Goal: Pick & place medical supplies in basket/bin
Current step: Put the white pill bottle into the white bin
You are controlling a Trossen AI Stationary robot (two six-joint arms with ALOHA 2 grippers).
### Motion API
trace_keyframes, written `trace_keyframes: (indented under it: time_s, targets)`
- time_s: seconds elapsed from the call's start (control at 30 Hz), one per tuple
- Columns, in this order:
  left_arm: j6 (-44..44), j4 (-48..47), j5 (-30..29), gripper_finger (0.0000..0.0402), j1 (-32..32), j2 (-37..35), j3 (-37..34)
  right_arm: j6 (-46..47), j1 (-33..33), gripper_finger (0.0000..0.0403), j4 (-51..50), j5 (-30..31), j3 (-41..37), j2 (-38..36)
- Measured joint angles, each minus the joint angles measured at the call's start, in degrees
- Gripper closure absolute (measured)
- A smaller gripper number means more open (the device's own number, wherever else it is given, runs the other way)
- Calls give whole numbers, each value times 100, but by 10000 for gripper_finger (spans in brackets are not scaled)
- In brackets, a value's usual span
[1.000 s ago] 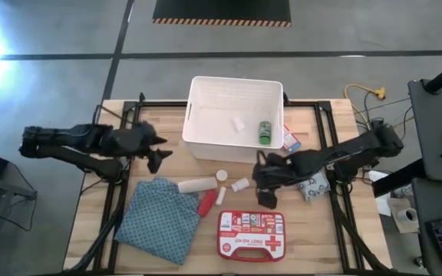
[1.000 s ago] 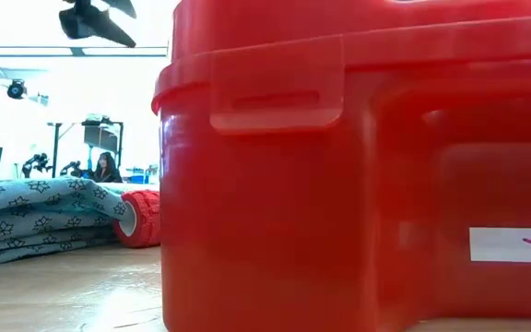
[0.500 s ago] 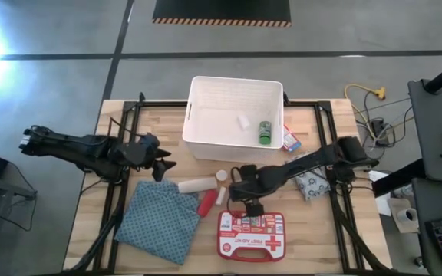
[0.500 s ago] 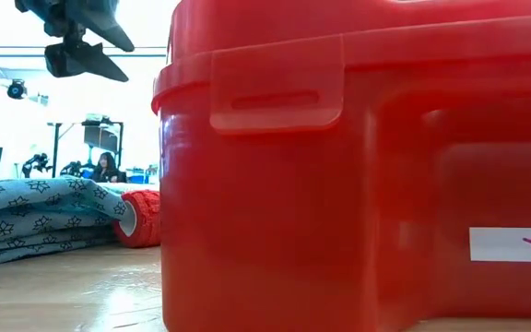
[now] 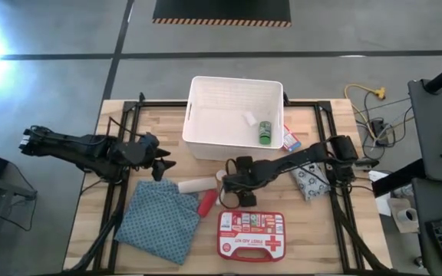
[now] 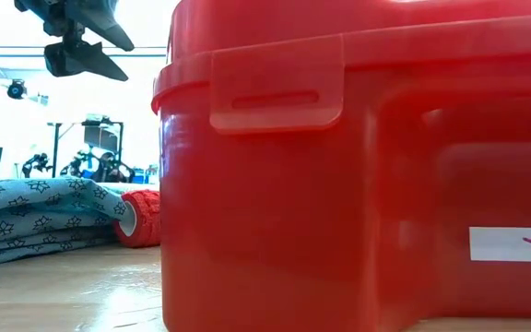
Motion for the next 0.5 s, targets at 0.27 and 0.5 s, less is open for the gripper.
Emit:
trace_keyframes:
  time_s: [0.27,0.5]
  targets:
    - [39,0,-2,155,0,0,0,65,-332,38,738,-821,-67,354]
    - [46,319,-2,155,0,0,0,1489,-381,38,565,-1128,-72,465]
